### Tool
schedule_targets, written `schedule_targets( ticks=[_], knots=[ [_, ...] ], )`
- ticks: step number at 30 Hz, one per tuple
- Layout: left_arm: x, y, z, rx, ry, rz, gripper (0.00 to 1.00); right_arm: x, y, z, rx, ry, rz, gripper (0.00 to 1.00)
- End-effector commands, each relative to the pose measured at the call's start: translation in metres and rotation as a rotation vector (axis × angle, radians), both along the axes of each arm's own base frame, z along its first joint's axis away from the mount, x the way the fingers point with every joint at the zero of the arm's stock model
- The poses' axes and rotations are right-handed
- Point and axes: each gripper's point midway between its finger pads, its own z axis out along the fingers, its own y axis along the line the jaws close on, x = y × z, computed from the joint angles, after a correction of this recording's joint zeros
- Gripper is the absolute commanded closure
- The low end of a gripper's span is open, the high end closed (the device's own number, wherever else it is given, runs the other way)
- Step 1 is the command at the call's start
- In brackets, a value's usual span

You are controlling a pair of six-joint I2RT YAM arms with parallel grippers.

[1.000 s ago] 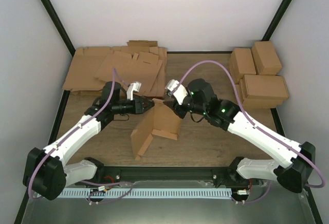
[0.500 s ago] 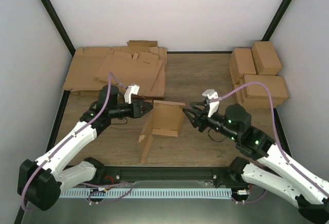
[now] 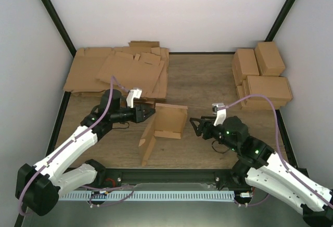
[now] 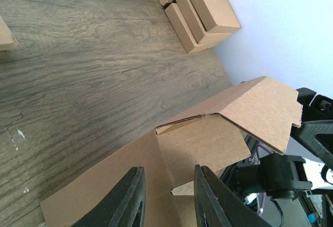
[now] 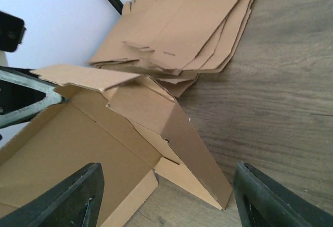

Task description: Fold the paper box

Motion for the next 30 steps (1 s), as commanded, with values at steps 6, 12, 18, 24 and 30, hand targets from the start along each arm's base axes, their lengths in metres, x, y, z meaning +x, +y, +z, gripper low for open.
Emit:
schedule_targets(
  ticks=[6,12,18,24,30],
  knots=[
    [-0.009,0.004,-0.009,0.023,0.02,0.003,0.71,0.01,0.016,-0.007,0.047,0.076,-0.014,0.32],
    [-0.012,0.006,-0.01,0.022,0.022,0.002,0.71,0.023,0.007,0.007,0.103,0.016,-0.104,0.38],
    [-0.013,0.006,-0.01,0.021,0.022,0.0,0.71,0.031,0.016,0.0,0.037,0.023,-0.09,0.39],
    [-0.014,0.005,-0.011,0.021,0.026,-0.002,0.71,0.035,0.028,-0.014,0.003,0.048,-0.061,0.39],
    [-0.017,0.004,-0.013,0.02,0.031,-0.005,0.71,0.032,0.034,-0.029,-0.031,0.075,-0.023,0.39]
  ],
)
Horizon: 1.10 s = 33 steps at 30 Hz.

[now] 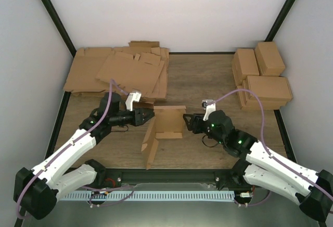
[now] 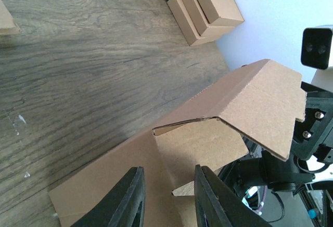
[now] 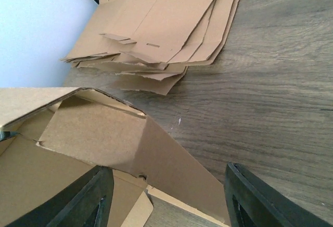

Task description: Fold the paper box

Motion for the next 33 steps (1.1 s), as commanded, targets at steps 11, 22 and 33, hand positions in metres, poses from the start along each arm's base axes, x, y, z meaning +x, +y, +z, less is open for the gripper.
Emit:
schedule_targets(
  ticks=[11,22,33],
  knots=[
    [-0.008,-0.003,-0.009,0.005,0.025,-0.009,0.71,-0.005,0.005,0.004,-0.038,-0.023,0.067,0.41],
    [-0.009,-0.005,-0.01,0.008,0.023,-0.012,0.71,-0.007,0.004,0.01,-0.086,-0.038,0.095,0.43],
    [-0.009,-0.005,-0.011,0.01,0.021,0.001,0.72,-0.013,0.008,0.025,-0.101,-0.077,0.157,0.34]
  ],
)
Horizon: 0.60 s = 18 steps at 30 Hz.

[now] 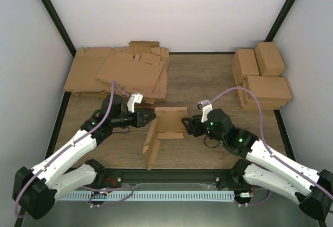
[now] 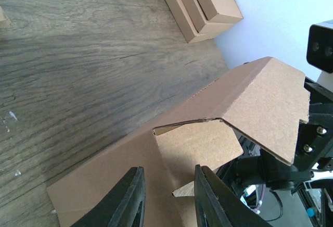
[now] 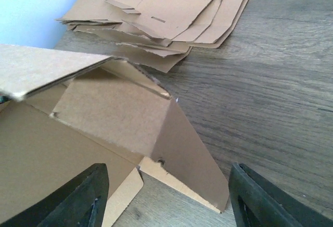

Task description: Fold the paper box

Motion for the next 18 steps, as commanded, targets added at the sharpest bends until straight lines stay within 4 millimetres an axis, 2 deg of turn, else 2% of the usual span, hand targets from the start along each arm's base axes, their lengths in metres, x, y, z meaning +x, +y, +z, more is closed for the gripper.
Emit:
schedule_targets(
  ticks=[1,4,12,18],
  knots=[
    [-0.002,0.001,-0.008,0.011,0.014,0.01,0.71,-0.004,0.003,0.035,0.037,-0.074,0.049,0.33],
    [-0.002,0.0,-0.005,0.002,0.006,0.009,0.71,-0.007,0.002,0.046,0.033,-0.103,0.071,0.29],
    [-0.004,-0.003,0.0,-0.018,-0.034,-0.025,0.71,-0.015,-0.012,0.084,0.064,-0.236,0.078,0.27],
    [-0.005,-0.004,-0.001,-0.011,-0.046,-0.035,0.71,-0.019,-0.019,0.103,0.069,-0.318,0.083,0.27]
  ],
)
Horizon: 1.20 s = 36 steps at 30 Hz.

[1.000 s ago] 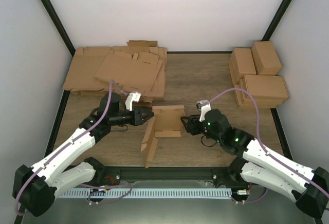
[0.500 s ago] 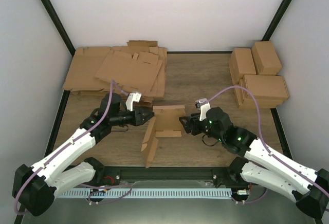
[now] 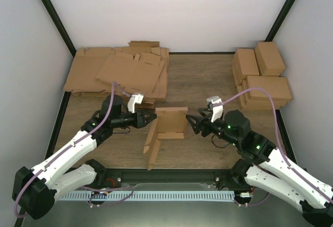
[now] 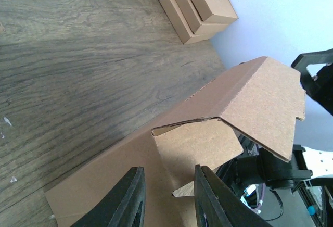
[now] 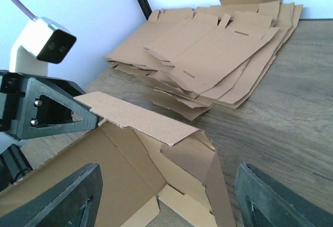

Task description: Fold the paper box

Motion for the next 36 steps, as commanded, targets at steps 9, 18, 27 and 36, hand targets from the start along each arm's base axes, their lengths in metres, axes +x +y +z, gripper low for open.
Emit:
schedule_targets(
  ticks=[9,18,27,36],
  knots=[
    [-0.013,-0.001,-0.008,0.015,-0.022,-0.047,0.72,-0.009,0.024,0.073,-0.039,-0.164,0.175,0.29],
    [-0.017,0.001,-0.006,0.024,-0.038,-0.053,0.71,0.007,0.08,0.06,-0.201,-0.067,0.369,0.31],
    [-0.019,0.0,-0.002,0.022,-0.048,-0.065,0.72,0.025,0.108,0.029,-0.291,0.048,0.422,0.37],
    [-0.018,-0.003,-0.003,0.019,-0.037,-0.063,0.72,0.021,0.094,0.006,-0.353,0.09,0.408,0.45]
  ],
)
